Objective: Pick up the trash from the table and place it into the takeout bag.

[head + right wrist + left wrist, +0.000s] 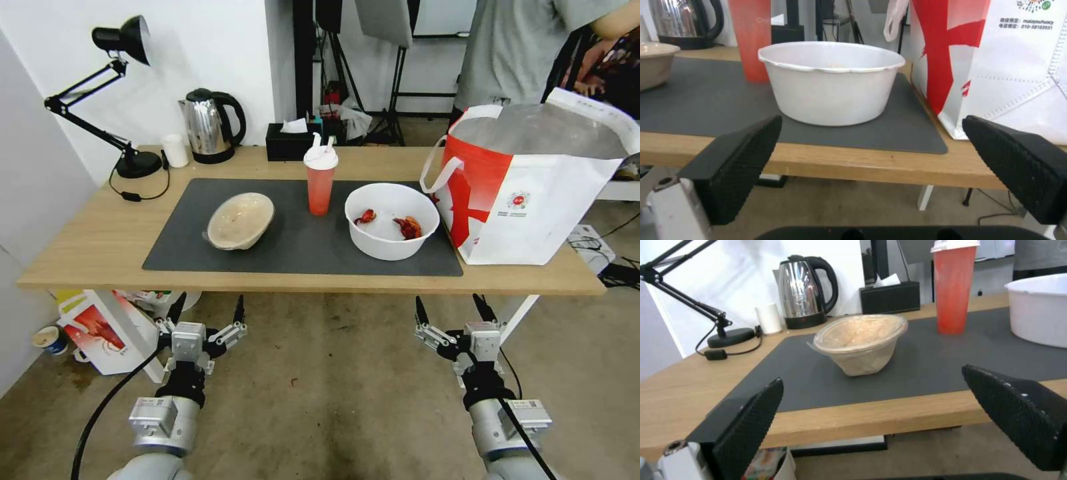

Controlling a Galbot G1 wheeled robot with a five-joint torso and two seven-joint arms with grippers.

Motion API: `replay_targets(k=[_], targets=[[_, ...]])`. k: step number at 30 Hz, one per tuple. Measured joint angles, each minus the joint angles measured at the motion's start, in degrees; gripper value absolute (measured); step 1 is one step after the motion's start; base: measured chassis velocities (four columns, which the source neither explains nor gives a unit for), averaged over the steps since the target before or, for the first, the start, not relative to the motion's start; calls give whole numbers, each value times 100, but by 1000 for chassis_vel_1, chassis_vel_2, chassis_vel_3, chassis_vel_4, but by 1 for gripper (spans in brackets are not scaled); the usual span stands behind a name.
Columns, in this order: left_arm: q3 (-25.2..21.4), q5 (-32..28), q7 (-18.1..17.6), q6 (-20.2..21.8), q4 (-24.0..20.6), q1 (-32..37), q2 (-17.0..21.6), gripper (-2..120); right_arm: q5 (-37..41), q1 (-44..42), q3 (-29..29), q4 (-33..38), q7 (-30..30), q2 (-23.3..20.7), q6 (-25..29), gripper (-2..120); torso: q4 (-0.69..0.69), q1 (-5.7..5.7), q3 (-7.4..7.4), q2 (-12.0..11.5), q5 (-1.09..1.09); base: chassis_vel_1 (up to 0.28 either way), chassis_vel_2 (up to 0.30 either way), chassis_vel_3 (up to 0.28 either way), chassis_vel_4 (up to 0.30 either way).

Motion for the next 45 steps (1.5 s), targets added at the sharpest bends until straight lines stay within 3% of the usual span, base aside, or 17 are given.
replay_targets(k=[39, 45], targets=[[0, 0, 0, 0, 0, 0, 0, 100, 0, 12, -5, 0, 2, -5, 0, 100, -1, 0, 0, 0, 0, 0, 0, 0, 0], [-1, 0, 0, 0, 0, 0, 0, 100, -51, 678, -238, 113, 320, -248, 0, 100, 1, 0, 0, 0, 0, 0, 0, 0, 0]])
